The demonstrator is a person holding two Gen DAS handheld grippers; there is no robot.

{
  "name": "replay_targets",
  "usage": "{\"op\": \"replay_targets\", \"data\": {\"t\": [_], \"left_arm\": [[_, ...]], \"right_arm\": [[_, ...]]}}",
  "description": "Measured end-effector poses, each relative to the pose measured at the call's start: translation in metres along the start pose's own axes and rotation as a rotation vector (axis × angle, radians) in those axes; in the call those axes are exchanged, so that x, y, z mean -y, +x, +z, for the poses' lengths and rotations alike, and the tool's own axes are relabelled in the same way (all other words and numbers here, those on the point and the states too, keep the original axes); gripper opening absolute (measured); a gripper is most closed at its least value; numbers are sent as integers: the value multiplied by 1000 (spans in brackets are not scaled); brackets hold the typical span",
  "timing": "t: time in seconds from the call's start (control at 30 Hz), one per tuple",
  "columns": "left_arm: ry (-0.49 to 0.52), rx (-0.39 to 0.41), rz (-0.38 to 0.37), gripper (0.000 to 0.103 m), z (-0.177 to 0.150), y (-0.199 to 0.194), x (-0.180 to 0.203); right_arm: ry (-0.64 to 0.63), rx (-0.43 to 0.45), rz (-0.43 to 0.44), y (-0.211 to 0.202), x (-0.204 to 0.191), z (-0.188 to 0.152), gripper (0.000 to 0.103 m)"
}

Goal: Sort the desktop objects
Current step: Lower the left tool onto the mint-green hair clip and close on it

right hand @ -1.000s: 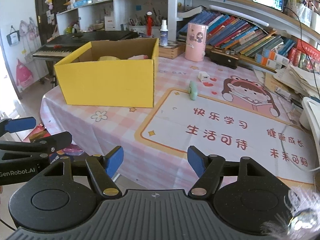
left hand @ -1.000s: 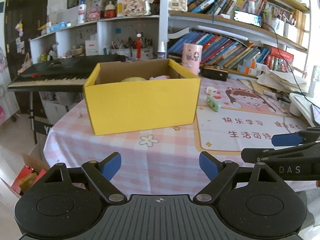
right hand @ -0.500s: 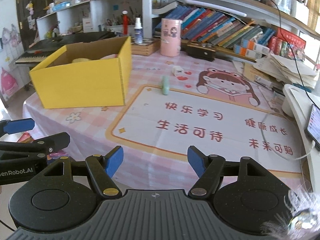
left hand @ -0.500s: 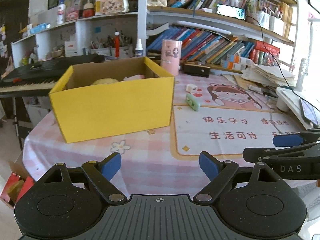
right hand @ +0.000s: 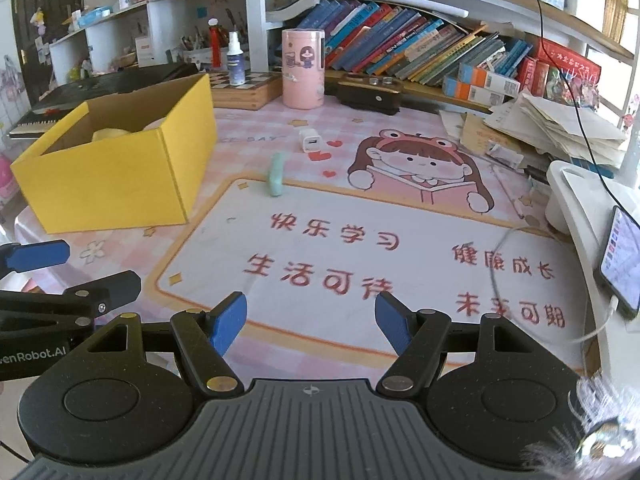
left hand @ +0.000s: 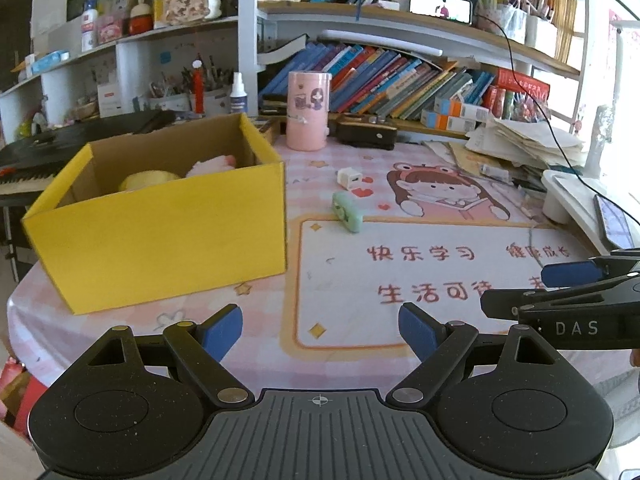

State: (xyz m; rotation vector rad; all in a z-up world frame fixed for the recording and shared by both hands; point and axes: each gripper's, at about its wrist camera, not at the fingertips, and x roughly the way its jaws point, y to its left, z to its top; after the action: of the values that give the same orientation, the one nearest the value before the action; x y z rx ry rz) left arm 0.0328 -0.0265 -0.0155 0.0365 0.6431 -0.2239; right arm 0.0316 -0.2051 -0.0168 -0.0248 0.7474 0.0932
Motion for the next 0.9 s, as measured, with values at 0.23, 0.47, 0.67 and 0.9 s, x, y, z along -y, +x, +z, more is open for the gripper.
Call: {"op": "replay_targets", "data": {"t": [0.23, 0.47, 0.67, 0.9], "left_arm": [[-5, -15, 1, 88, 14, 23, 20], [-24, -29, 14, 88, 27, 48, 41], [-53, -26, 39, 87, 38, 69, 57], [-70, -17, 93, 86, 50, 92, 74]], "right_arm": [[-5, -12, 3, 16, 29, 15, 69], [-15, -21, 14, 35, 59, 29, 69], [-12, -11, 36, 52, 85, 44, 69], [-15, 5, 64, 68, 110, 63, 68]]}}
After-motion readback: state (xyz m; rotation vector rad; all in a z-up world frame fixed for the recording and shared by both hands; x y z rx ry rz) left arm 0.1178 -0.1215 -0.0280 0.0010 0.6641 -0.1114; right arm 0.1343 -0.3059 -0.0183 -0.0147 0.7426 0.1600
